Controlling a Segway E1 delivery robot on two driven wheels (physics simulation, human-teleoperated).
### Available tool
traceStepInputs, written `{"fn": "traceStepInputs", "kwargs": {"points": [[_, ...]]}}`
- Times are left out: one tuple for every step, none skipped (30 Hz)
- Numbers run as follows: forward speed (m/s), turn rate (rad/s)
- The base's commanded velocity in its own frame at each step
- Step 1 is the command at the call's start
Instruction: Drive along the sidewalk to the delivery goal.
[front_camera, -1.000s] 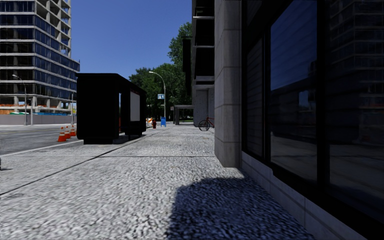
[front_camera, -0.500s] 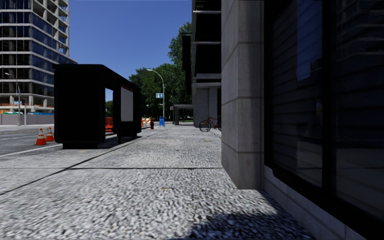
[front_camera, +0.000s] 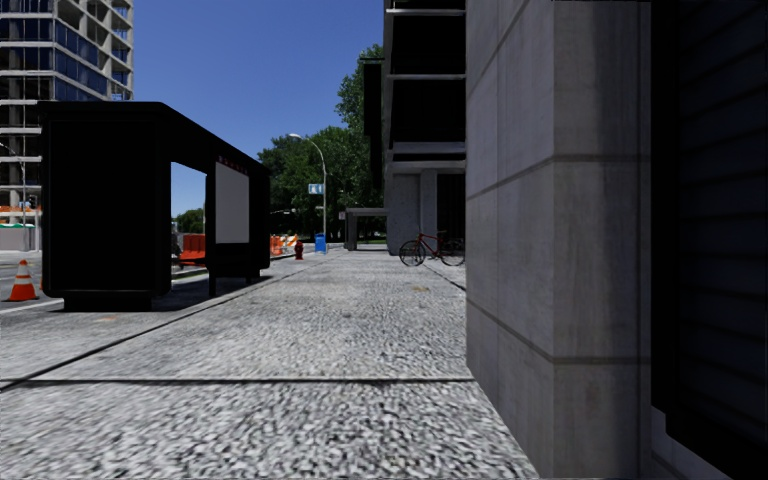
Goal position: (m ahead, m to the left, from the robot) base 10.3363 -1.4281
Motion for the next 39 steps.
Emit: {"fn": "traceStepInputs", "kwargs": {"points": [[2.00,0.00],[2.00,0.00],[2.00,0.00],[2.00,0.00],[2.00,0.00],[2.00,0.00],[2.00,0.00],[2.00,0.00],[2.00,0.00],[2.00,0.00],[2.00,0.00],[2.00,0.00],[2.00,0.00],[2.00,0.00],[2.00,0.00],[2.00,0.00],[2.00,0.00],[2.00,0.00],[2.00,0.00],[2.00,0.00],[2.00,0.00],[2.00,0.00],[2.00,0.00],[2.00,0.00],[2.00,0.00],[2.00,0.00],[2.00,0.00],[2.00,-0.10],[2.00,-0.18],[2.00,-0.21],[2.00,-0.21],[2.00,-0.21],[2.00,-0.21],[2.00,-0.22],[2.00,-0.22],[2.00,-0.22],[2.00,-0.22],[2.00,-0.22],[2.00,-0.22]]}}
